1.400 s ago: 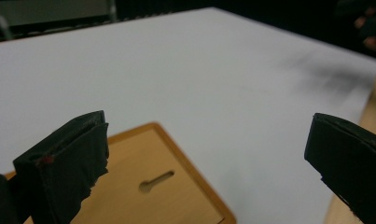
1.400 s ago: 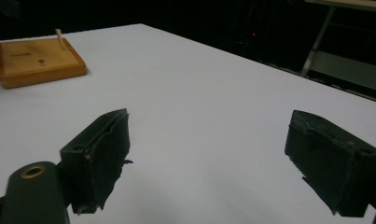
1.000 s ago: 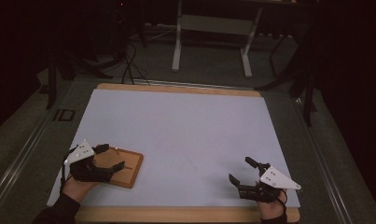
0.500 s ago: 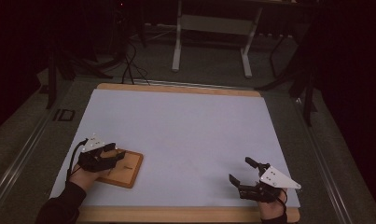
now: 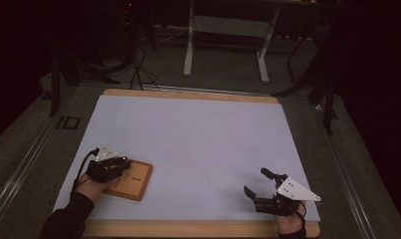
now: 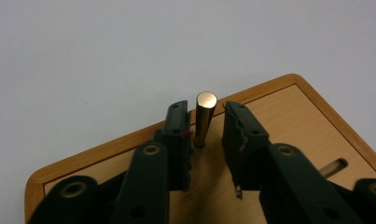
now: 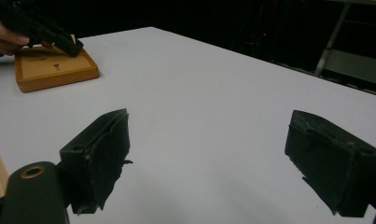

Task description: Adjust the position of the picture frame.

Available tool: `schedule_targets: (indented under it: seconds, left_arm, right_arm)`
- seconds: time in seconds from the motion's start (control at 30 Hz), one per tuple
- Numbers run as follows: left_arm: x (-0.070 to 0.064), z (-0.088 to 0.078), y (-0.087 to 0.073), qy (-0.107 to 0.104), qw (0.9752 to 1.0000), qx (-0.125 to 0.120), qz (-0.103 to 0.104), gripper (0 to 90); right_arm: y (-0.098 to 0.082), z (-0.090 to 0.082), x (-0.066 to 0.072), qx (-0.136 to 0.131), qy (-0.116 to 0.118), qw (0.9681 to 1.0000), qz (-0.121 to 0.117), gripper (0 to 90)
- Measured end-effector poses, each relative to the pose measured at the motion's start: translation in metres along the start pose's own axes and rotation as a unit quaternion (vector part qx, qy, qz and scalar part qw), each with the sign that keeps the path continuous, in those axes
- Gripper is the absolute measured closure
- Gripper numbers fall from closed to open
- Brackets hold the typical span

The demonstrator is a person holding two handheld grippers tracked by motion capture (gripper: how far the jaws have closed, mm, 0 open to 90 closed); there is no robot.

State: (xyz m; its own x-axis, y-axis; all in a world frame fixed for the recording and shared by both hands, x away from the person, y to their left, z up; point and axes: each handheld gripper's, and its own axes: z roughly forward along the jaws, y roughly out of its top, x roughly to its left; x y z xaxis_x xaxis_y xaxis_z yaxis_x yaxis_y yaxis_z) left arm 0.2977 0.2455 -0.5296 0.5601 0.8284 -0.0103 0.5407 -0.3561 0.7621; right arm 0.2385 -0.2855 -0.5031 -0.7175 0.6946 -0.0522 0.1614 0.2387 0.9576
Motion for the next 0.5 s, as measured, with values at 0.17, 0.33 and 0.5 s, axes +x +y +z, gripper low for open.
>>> schedule_targets:
  seconds: [0.17, 0.33, 0.5]
  left_arm:
    - [-0.0002, 0.0001, -0.0006, 0.013, 0.9999, -0.002, -0.01, 84.1]
    - [0.0006, -0.0003, -0.0002, 0.011, 0.9999, -0.001, -0.012, 84.9]
    - [0.0006, -0.0025, -0.001, 0.002, 1.0, -0.009, -0.002, 84.9]
  right_arm:
    - [-0.0001, 0.0008, 0.0001, 0.003, 0.0, 1.0, 0.0, 13.6]
    - [-0.0003, 0.0013, 0.0002, 0.004, 0.002, 1.0, 0.002, 13.7]
    - [-0.0002, -0.0004, -0.0008, 0.001, 0.001, 1.0, 0.003, 13.7]
